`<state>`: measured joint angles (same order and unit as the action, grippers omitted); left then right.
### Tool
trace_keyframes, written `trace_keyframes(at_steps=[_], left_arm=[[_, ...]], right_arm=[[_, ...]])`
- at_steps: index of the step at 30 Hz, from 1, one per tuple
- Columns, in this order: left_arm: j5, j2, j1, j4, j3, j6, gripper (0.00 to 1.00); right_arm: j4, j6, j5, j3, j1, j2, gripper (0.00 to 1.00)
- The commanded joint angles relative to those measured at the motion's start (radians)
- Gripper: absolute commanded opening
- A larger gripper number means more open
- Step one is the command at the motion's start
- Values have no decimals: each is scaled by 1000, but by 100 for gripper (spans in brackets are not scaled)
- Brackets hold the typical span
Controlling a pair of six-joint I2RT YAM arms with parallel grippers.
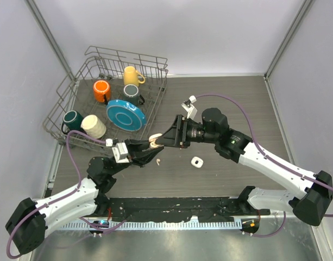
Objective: Insert the wireless bluetooth earbuds into the charging case
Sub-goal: Open the charging case.
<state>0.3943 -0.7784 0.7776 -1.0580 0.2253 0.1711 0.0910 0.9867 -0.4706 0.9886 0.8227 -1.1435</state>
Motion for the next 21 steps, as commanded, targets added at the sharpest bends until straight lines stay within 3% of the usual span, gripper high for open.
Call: trace_keyframes(at_steps=[1,7,17,21], left_arm=[[-14,-2,2,-25,32,-36,1],[-17,-16,3,-27,40,-45,1],[-34,-28,2,-27,43,-50,3],[-41,-27,3,-20,42,-50,3]], right_arm=[[-37,17,-65,32,-2,-22,62],[-54,30,-100,28,0,-41,56],[-86,41,-134,19,0,-44,28],[-86,32,-135,18,0,-39,25]])
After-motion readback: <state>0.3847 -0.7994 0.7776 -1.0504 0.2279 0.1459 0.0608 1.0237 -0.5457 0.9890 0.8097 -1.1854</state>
